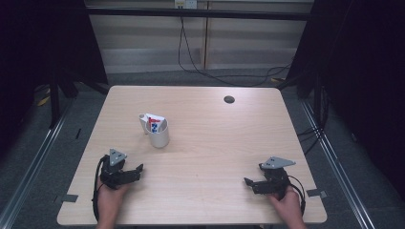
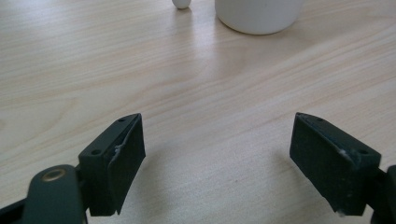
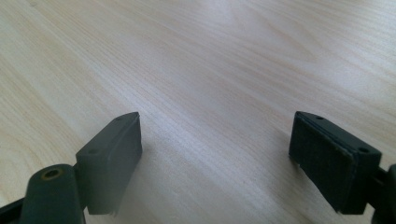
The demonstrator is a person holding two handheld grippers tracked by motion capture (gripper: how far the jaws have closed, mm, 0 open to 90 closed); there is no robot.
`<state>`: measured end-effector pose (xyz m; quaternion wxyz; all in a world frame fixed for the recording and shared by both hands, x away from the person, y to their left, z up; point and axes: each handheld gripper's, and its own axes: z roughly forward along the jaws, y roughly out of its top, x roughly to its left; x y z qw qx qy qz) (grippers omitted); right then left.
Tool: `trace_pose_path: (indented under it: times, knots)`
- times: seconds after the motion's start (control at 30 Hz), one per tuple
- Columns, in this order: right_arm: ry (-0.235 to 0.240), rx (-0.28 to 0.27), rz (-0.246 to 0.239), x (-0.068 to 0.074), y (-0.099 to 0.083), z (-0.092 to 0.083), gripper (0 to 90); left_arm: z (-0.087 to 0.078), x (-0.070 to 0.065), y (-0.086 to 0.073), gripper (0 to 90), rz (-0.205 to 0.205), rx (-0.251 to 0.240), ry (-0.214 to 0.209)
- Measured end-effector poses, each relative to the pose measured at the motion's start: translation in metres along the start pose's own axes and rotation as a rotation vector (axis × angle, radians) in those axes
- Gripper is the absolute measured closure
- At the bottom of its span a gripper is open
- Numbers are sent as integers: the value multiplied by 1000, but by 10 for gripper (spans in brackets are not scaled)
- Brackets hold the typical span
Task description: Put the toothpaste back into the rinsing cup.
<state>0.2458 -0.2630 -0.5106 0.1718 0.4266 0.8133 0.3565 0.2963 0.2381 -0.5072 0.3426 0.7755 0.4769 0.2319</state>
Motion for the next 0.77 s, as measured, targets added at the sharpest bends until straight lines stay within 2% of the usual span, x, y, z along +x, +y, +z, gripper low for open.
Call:
trace_pose_path:
  times: [0.13,0.27,0.77]
  knots:
    - [-1,2,2,0,0,0,166,2,-1,0,173,2,27,-5]
    - [0,2,3,0,0,0,166,3,3,0,171,-35,37,-30]
    - [-1,1,1,0,0,0,166,3,3,0,157,-29,39,-32]
